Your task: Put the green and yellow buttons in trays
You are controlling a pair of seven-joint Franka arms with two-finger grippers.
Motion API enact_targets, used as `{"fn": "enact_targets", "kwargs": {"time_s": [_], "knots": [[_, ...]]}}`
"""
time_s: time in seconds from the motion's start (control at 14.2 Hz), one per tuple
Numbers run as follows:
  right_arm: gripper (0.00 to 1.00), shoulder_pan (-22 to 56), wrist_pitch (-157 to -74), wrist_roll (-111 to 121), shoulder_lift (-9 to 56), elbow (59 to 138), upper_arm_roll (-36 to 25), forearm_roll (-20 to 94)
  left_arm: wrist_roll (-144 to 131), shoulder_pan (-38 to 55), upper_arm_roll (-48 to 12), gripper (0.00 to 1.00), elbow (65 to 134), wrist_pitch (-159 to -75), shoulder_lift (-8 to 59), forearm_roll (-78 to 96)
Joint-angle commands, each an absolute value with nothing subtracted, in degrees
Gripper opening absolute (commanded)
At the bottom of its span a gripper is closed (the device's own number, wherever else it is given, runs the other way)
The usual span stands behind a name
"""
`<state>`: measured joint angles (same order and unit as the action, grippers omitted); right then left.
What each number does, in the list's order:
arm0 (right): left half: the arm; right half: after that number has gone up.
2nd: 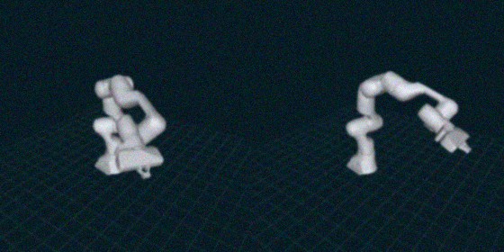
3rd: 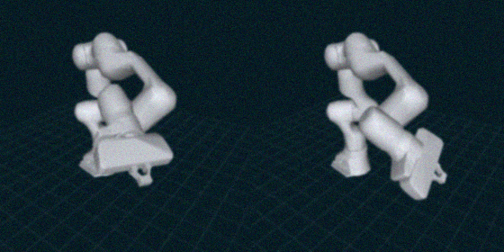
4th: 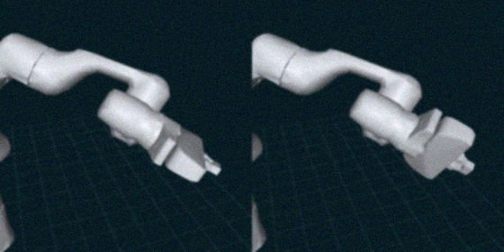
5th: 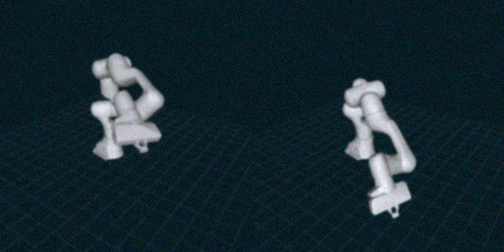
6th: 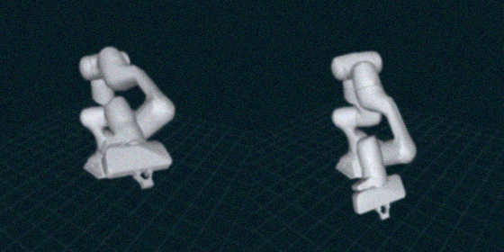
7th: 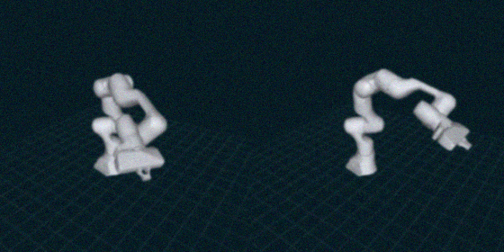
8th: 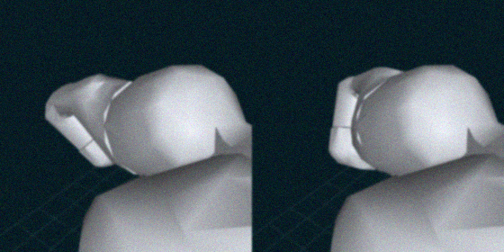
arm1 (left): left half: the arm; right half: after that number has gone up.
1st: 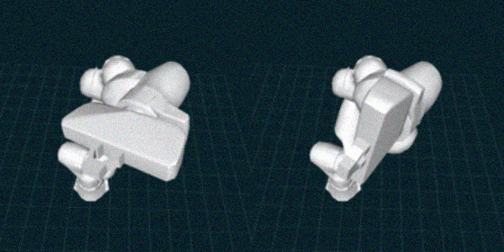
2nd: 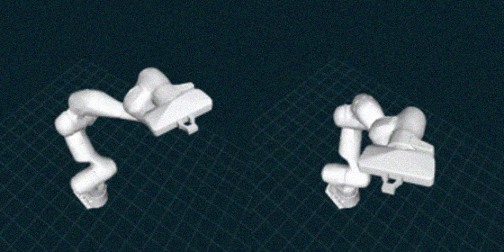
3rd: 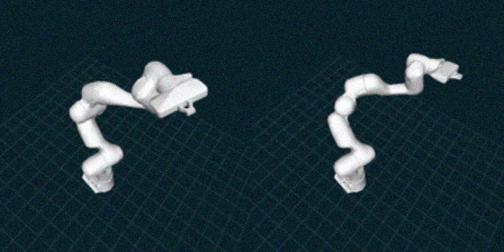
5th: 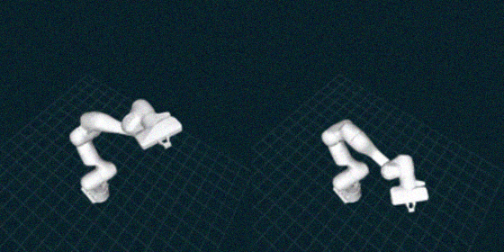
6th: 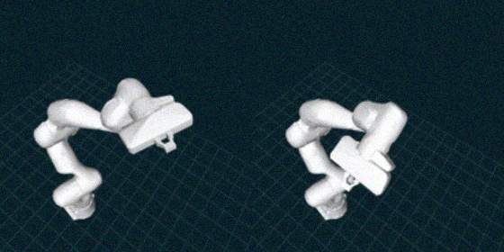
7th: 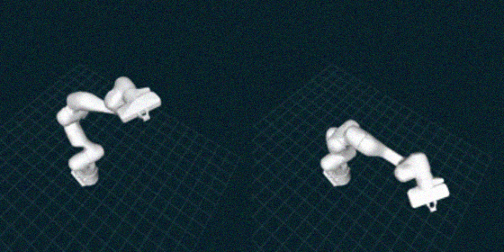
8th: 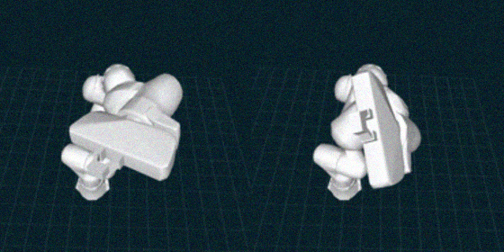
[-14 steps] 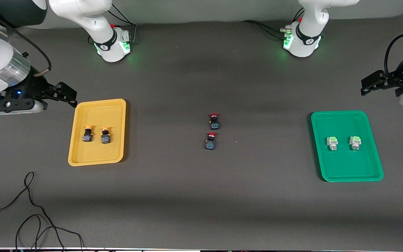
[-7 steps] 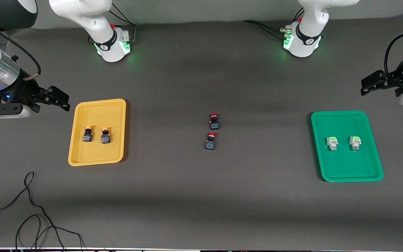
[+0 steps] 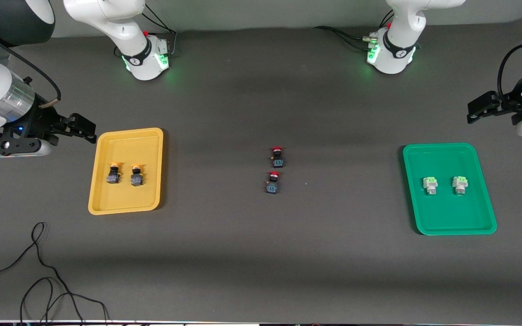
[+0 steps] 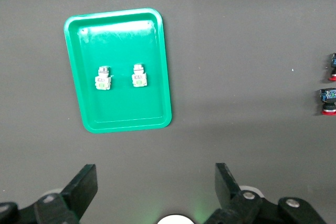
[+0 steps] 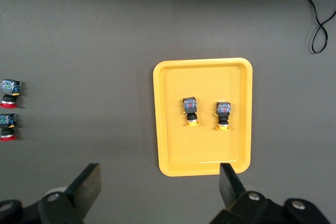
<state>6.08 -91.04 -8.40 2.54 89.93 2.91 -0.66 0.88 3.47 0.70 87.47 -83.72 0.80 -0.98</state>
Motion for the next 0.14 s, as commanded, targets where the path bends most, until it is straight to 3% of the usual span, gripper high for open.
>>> {"fn": "enact_targets", "kwargs": {"time_s": [0.0,0.07], "knots": [[1.00,6.2,-89.6,-8.4,3.0,88.5,3.0,-1.5,0.9,3.4,0.7,1.00,88.4,-83.6,-0.2,-0.5],[1.00,6.2,-89.6,-8.4,3.0,88.5,3.0,-1.5,0.9,3.3,0.7,1.00,88.4,-83.6,-0.2,-0.5]]}}
